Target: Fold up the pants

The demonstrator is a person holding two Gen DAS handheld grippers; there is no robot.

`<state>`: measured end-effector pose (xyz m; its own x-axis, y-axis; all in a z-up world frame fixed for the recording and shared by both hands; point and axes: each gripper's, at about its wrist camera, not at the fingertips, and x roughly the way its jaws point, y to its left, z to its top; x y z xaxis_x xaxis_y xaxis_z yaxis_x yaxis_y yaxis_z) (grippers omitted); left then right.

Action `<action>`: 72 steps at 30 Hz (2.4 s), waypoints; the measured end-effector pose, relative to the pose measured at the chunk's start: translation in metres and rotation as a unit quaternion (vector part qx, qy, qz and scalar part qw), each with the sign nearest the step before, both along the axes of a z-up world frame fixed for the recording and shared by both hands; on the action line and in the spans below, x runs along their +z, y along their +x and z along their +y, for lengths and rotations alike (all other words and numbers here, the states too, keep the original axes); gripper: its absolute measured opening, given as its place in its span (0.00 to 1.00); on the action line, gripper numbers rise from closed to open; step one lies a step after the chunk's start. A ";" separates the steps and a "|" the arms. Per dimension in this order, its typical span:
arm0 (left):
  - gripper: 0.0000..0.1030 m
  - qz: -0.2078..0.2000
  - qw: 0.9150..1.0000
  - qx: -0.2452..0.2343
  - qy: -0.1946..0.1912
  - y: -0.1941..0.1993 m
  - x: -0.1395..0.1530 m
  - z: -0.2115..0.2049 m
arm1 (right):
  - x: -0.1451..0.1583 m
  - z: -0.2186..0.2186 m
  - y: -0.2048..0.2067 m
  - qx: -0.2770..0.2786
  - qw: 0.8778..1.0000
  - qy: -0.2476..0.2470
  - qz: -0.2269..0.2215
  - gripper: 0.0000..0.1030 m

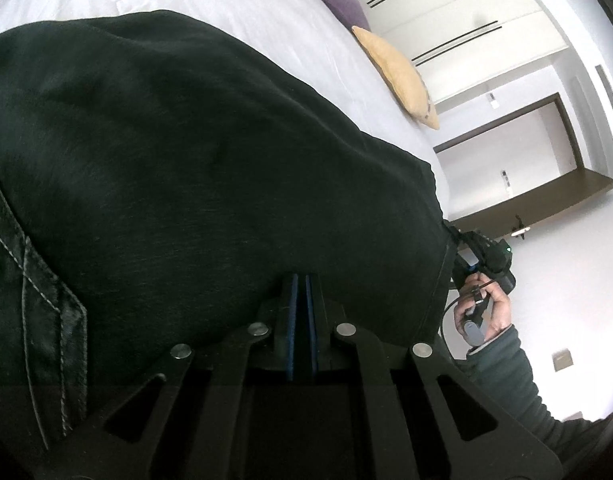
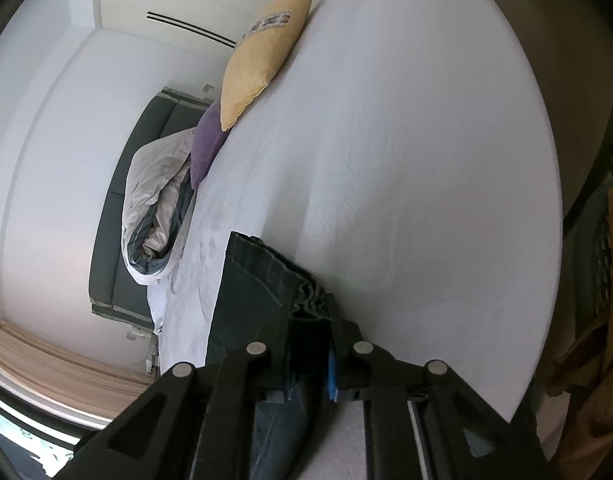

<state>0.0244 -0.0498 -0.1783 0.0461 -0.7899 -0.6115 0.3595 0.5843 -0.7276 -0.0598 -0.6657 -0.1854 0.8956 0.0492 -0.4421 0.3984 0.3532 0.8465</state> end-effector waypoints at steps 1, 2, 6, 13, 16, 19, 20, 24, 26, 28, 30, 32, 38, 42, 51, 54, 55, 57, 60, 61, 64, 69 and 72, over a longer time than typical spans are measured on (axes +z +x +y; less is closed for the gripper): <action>0.04 0.001 1.000 0.001 0.000 -0.001 -0.001 0.002 | 0.002 0.001 0.001 -0.001 1.000 -0.007 0.003 0.13; 0.04 0.001 1.000 0.002 0.000 -0.002 -0.001 0.003 | 0.004 0.002 0.001 -0.002 1.000 -0.011 0.006 0.12; 0.04 0.002 1.000 0.006 -0.002 -0.007 -0.001 0.002 | 0.013 0.007 0.004 -0.004 0.999 -0.036 0.016 0.12; 0.04 0.005 1.000 0.013 -0.004 -0.011 -0.002 -0.005 | 0.093 0.112 0.036 0.140 0.952 -0.270 0.017 0.12; 0.04 0.006 1.000 0.015 -0.005 -0.011 -0.001 -0.007 | 0.101 0.214 0.047 0.278 0.874 -0.397 0.023 0.12; 0.05 0.009 1.000 0.015 -0.005 -0.009 0.000 -0.006 | 0.064 0.296 0.053 0.368 0.776 -0.507 0.082 0.11; 0.05 0.010 1.000 0.014 -0.002 -0.008 0.002 -0.007 | 0.054 0.310 0.053 0.372 0.754 -0.532 0.096 0.12; 0.07 -0.013 0.999 0.012 0.030 -0.010 0.018 -0.017 | 0.049 0.321 0.052 0.353 0.736 -0.569 0.105 0.11; 0.26 -0.001 1.000 0.017 0.023 -0.008 0.025 -0.024 | 0.053 0.321 0.050 0.345 0.728 -0.584 0.103 0.11; 0.82 0.019 0.999 0.028 -0.020 -0.003 0.032 -0.027 | 0.059 0.326 0.044 0.338 0.716 -0.603 0.095 0.11; 0.95 0.026 0.998 0.045 -0.033 0.002 0.040 -0.032 | 0.069 0.337 0.038 0.331 0.711 -0.616 0.082 0.11; 0.95 0.047 0.997 0.046 -0.043 0.012 0.041 -0.040 | 0.074 0.349 0.030 0.326 0.699 -0.632 0.072 0.11; 0.95 0.102 0.992 0.053 -0.049 0.040 0.034 -0.061 | 0.083 0.378 0.017 0.324 0.688 -0.648 0.050 0.11; 0.90 0.112 0.992 0.050 -0.042 0.053 0.034 -0.073 | 0.082 0.393 0.010 0.330 0.673 -0.660 0.044 0.12; 0.07 0.083 0.996 0.022 -0.004 0.076 0.039 -0.082 | 0.087 0.415 0.003 0.347 0.661 -0.665 0.028 0.12; 0.07 0.055 0.998 0.016 0.008 0.074 0.047 -0.076 | 0.089 0.426 0.002 0.354 0.653 -0.669 0.021 0.12; 0.07 0.046 0.999 0.015 0.011 0.076 0.052 -0.073 | 0.091 0.431 0.002 0.357 0.651 -0.670 0.017 0.12; 0.07 0.033 0.999 0.013 0.017 0.078 0.059 -0.066 | 0.094 0.440 0.001 0.362 0.645 -0.672 0.009 0.12; 0.07 0.022 0.999 0.017 0.030 0.081 0.063 -0.048 | 0.095 0.455 0.001 0.376 0.635 -0.675 -0.002 0.12; 0.07 0.021 0.999 0.017 0.035 0.070 0.059 -0.031 | 0.093 0.460 0.002 0.384 0.630 -0.675 -0.003 0.12; 0.07 0.026 0.998 0.023 0.051 0.070 0.048 -0.013 | 0.081 0.474 0.004 0.411 0.622 -0.666 -0.001 0.12; 0.07 0.018 0.997 0.026 0.065 0.066 0.039 0.010 | 0.073 0.492 0.003 0.434 0.619 -0.655 -0.001 0.12; 0.07 0.012 0.997 0.030 0.067 0.063 0.039 0.024 | 0.075 0.497 0.003 0.441 0.614 -0.655 -0.007 0.12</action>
<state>0.0872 -0.0262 -0.1391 0.0745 -0.6969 -0.7133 0.3050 0.6969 -0.6490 -0.0566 -0.1688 -0.1107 0.7802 0.1272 -0.6124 -0.4397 0.8079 -0.3924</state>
